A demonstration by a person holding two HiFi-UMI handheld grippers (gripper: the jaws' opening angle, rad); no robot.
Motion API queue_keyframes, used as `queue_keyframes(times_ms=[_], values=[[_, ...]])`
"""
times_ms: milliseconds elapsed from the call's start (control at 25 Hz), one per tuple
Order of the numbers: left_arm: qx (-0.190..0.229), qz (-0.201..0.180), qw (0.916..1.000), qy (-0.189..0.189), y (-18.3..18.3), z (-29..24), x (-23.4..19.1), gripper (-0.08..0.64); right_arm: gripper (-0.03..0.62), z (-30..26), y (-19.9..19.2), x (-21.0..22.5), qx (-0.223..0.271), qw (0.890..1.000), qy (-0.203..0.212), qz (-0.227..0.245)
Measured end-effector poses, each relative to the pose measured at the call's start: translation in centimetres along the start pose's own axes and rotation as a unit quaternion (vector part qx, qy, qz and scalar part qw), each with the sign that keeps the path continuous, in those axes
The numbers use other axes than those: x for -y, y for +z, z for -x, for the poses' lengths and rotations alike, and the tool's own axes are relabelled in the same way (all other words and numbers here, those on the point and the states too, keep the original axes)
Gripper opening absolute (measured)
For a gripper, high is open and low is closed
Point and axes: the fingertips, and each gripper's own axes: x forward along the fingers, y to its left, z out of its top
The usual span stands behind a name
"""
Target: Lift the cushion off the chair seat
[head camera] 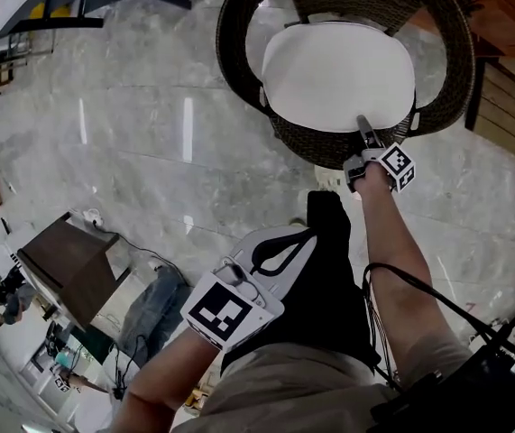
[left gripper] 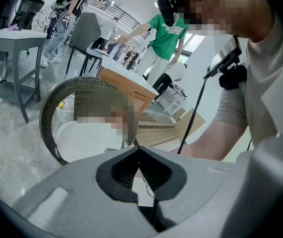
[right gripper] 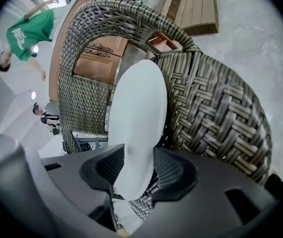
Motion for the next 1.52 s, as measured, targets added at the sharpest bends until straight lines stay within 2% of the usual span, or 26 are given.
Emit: queue_keyframes(times_ms=[360, 560, 880, 1080, 1520], values=[[0.01, 0.016, 0.9998, 0.005, 0.1, 0.7, -0.9, 0.006, 0.176, -3.1, 1.4, -1.7, 0.002, 1.0, 0.011, 0.001], [0.019, 0.021, 0.9995, 0.009, 0.3, 1.2, -1.3, 0.006, 0.138, -3.7, 1.6, -2.3, -0.005, 1.0, 0.009, 0.004], [0.025, 0.014, 0.9995, 0.015, 0.4, 2.3, -1.0, 0.006, 0.092, -2.3, 1.3, -3.5, 0.004, 1.0, 0.015, 0.007], [0.037, 0.011, 0.9992, 0.01, 0.5, 3.3, 0.3, 0.006, 0.081, -0.9, 1.4, -5.2, 0.002, 0.999, 0.038, 0.015], [0.059, -0.011, 0.9981, 0.016, 0.1, 6.7, 3.7, 0.006, 0.072, 4.6, 0.6, -7.5, -0.003, 0.998, 0.058, 0.026]])
